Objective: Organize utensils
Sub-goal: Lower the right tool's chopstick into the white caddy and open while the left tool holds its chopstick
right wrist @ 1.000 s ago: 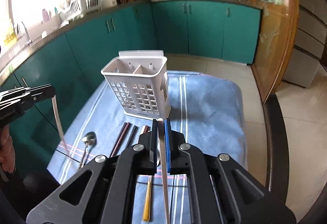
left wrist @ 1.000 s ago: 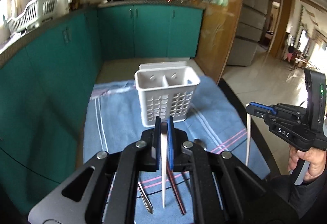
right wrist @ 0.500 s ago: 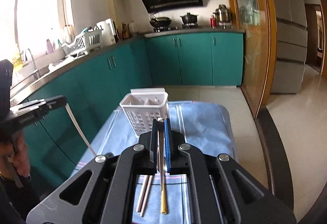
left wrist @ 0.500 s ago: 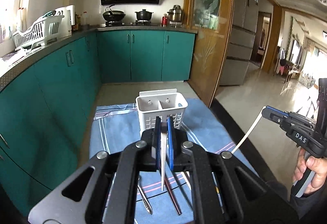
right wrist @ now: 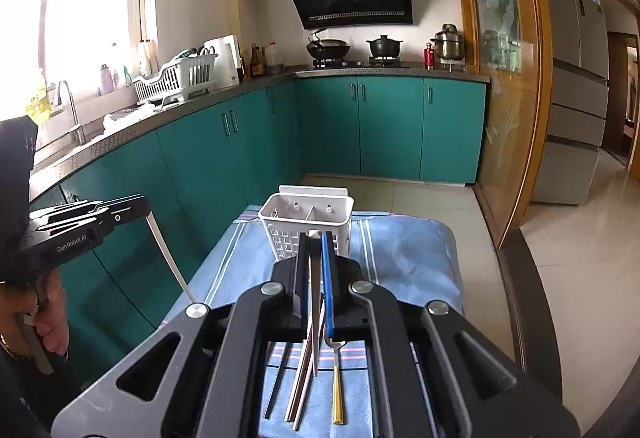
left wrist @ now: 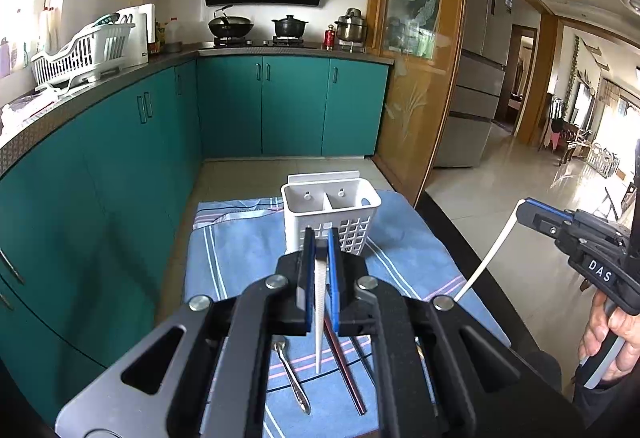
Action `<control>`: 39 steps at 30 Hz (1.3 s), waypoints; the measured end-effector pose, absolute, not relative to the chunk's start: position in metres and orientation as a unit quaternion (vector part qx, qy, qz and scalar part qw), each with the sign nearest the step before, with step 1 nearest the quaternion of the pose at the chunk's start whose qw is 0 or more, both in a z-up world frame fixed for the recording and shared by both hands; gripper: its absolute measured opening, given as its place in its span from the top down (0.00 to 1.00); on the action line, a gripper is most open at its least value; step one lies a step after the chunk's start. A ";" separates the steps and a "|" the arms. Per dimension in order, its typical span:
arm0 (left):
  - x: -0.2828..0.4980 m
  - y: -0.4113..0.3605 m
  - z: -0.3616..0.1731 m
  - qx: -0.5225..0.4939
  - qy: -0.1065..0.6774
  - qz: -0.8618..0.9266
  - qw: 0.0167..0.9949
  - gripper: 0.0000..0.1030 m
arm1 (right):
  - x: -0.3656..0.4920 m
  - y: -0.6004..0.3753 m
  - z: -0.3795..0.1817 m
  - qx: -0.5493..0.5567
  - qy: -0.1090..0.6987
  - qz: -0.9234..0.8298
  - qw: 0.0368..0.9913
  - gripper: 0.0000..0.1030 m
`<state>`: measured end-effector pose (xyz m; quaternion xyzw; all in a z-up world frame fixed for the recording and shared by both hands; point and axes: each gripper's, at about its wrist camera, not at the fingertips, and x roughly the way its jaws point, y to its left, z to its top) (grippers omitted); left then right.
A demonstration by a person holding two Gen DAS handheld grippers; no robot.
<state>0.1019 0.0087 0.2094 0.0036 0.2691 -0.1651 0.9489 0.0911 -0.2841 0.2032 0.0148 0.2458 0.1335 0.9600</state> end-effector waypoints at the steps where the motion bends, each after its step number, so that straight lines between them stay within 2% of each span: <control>1: 0.102 0.009 0.209 0.005 0.270 -0.163 0.949 0.94 | 0.091 -0.282 0.204 0.015 0.245 0.134 0.960 0.94; 5: 0.102 0.019 0.211 -0.006 0.266 -0.158 0.951 0.94 | 0.099 -0.271 0.220 0.003 0.235 0.137 0.962 0.94; 9: 0.103 0.035 0.215 -0.022 0.260 -0.154 0.953 0.94 | 0.123 -0.257 0.258 -0.009 0.202 0.130 0.971 0.94; 13: 0.105 0.045 0.215 -0.032 0.260 -0.151 0.953 0.94 | 0.158 -0.247 0.299 -0.004 0.168 0.116 0.979 0.94; 17: 0.108 0.052 0.213 -0.036 0.262 -0.148 0.953 0.94 | 0.196 -0.236 0.314 -0.004 0.151 0.095 0.984 0.94; 23: 0.111 0.058 0.210 -0.039 0.266 -0.149 0.952 0.94 | 0.263 -0.225 0.282 0.007 0.157 0.056 0.986 0.94; 31: 0.123 0.064 0.204 -0.045 0.277 -0.146 0.949 0.94 | 0.312 -0.223 0.206 0.042 0.234 0.057 0.970 0.93; 32: 0.123 0.064 0.203 -0.045 0.279 -0.145 0.948 0.94 | 0.311 -0.223 0.200 0.042 0.241 0.059 0.968 0.92; 33: 0.124 0.063 0.202 -0.045 0.280 -0.145 0.948 0.94 | 0.309 -0.225 0.196 0.037 0.244 0.057 0.968 0.77; 34: 0.125 0.063 0.202 -0.046 0.281 -0.144 0.948 0.94 | 0.306 -0.227 0.193 0.035 0.244 0.057 0.968 0.68; 35: 0.126 0.062 0.201 -0.045 0.281 -0.143 0.948 0.94 | 0.300 -0.230 0.192 0.038 0.238 0.058 0.969 0.48; 36: 0.127 0.062 0.201 -0.045 0.282 -0.142 0.948 0.94 | 0.291 -0.237 0.193 0.044 0.227 0.054 0.971 0.38; 39: 0.129 0.057 0.200 -0.042 0.284 -0.141 0.948 0.94 | 0.261 -0.258 0.195 0.057 0.211 0.059 0.974 0.32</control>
